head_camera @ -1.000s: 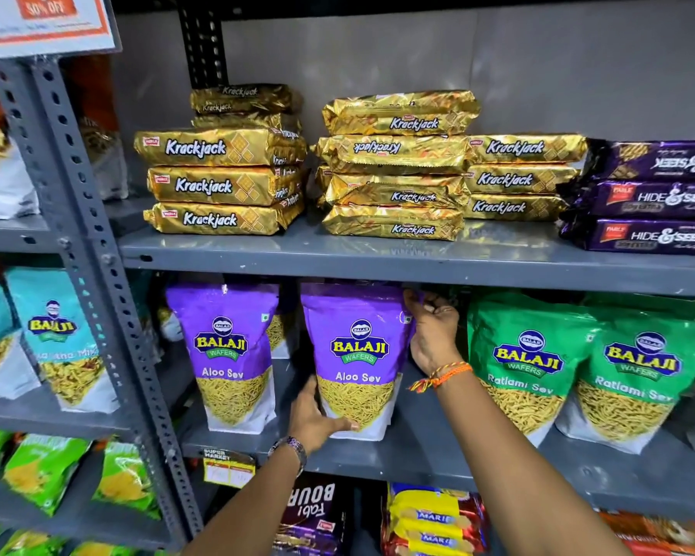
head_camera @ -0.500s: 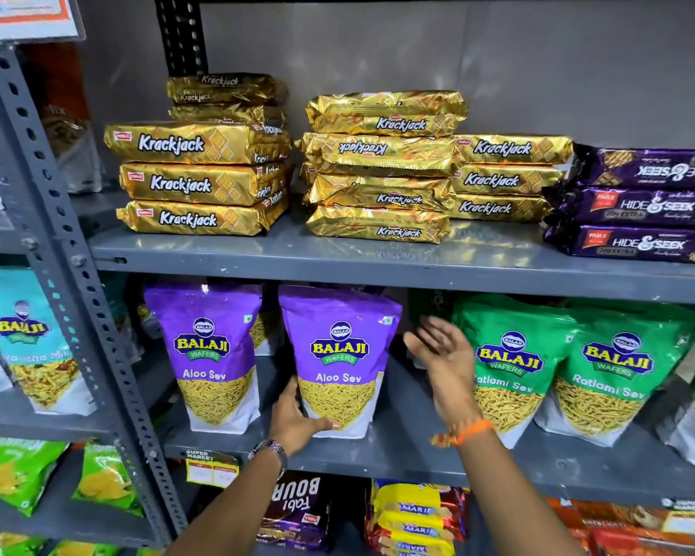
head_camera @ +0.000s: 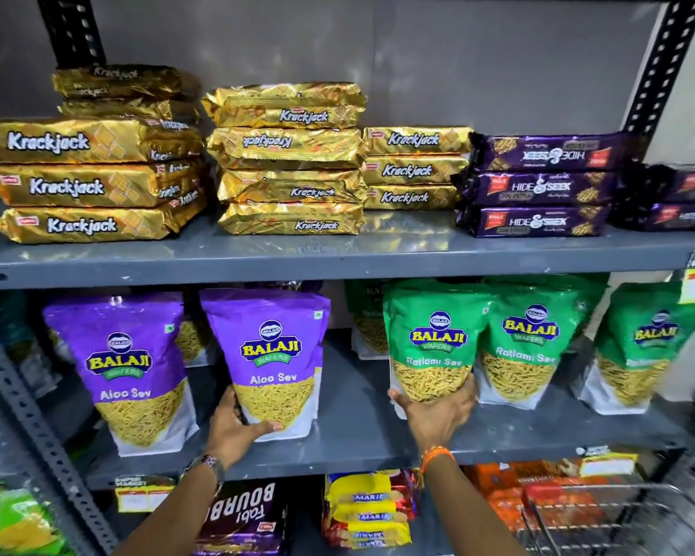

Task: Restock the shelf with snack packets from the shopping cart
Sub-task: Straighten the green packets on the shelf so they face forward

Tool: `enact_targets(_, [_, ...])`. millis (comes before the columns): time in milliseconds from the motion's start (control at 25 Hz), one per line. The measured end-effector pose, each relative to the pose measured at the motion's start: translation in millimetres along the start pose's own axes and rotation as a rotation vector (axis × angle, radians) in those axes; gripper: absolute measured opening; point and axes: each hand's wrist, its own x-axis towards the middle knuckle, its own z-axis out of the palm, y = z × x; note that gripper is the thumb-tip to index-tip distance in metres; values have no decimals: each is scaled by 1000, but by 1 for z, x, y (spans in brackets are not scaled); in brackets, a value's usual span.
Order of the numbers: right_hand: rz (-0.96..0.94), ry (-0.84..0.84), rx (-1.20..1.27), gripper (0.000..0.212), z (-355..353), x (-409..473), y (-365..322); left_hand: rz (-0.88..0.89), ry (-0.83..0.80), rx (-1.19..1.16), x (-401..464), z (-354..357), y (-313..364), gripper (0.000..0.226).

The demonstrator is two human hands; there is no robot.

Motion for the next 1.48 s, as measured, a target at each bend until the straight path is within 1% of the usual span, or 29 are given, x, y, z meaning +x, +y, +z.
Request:
enact_targets(160, [-53,-13,-47,134,-2,9,2,-7,6,-10,0,1,5,95])
enact_targets(240, [-80,-33,-72,132,-3,3,2,-11,21,17,-2,1,7,94])
enact_targets(320, [-72,-89,-90,134,0,-2,1,-27,63,56,-7,3,12,97])
enact_targets(360, [-74,-119,-108,137,3,-2,5,-17,128,91,-13,3,16,96])
enact_targets(400, [-57,-155,-95,141,2,-5,3,-10,229,133,-22,4,19,94])
enact_targets(440, [-21,-180,-29,144,2,-3,4,3,352,159,-31,6,22,87])
enact_targets(480, [38,-210,92,141,-3,0,1,29,450,114,-41,10,26,75])
enact_targets(520, [95,-236,210,130,-11,5,-4,71,474,57,-51,20,32,64])
enact_targets(560, [144,-270,317,109,-18,12,-8,105,429,48,-60,32,37,58])
enact_targets(600, [148,-285,422,85,-25,23,-11,129,329,57,-67,47,41,54])
enact_targets(640, [140,-272,497,67,-34,33,-19,141,192,76,-71,65,46,53])
enact_targets(680, [111,-273,582,62,-39,46,-24,145,41,99,-71,83,54,58])
enact_targets(720, [84,-292,634,65,-43,57,-28,146,-103,110,-66,102,61,74])
enact_targets(760, [44,-347,662,59,-44,69,-29,132,-204,111,-57,122,64,99])
enact_targets(800, [18,-370,636,41,-45,76,-35,129,-267,112,-46,141,65,121])
enact_targets(840, [-30,-395,586,25,-40,85,-33,139,-304,111,-35,157,65,133])
enact_targets(880, [-80,-379,535,24,-35,90,-37,151,-323,116,-22,169,60,136])
enact_targets(960, [-169,-359,409,29,-28,98,-41,146,-325,100,-4,190,53,125])
enact_targets(1040, [-216,-343,328,28,-29,105,-43,116,-312,37,-3,202,51,115])
enact_targets(1080, [-254,-301,293,27,-30,107,-44,106,-296,15,-4,205,54,111])
enact_targets(1120, [-293,-209,269,22,-41,105,-45,104,-288,4,-7,208,54,108])
enact_targets(1160, [-322,-81,288,13,-51,103,-39,92,-278,-1,-7,210,54,106])
enact_targets(1200, [-307,69,298,21,-62,100,-33,79,-269,-3,-7,209,54,105])
enact_targets(1240, [-268,212,261,47,-72,98,-25,69,-263,-5,-6,207,54,105])
enact_targets(1280, [-213,314,160,77,-81,97,-13,60,-260,1,-4,207,52,105])
enact_targets(1320, [-139,366,50,103,-86,96,-4,49,-260,12,-3,207,52,103])
enact_targets(1360, [-61,360,-39,124,-88,98,8,47,-260,29,-3,208,52,99])
enact_targets(1400, [19,314,-105,138,-88,100,17,46,-261,51,-3,209,52,93])
enact_targets(1480, [92,208,-149,150,-83,105,29,43,-256,71,-2,210,50,83])
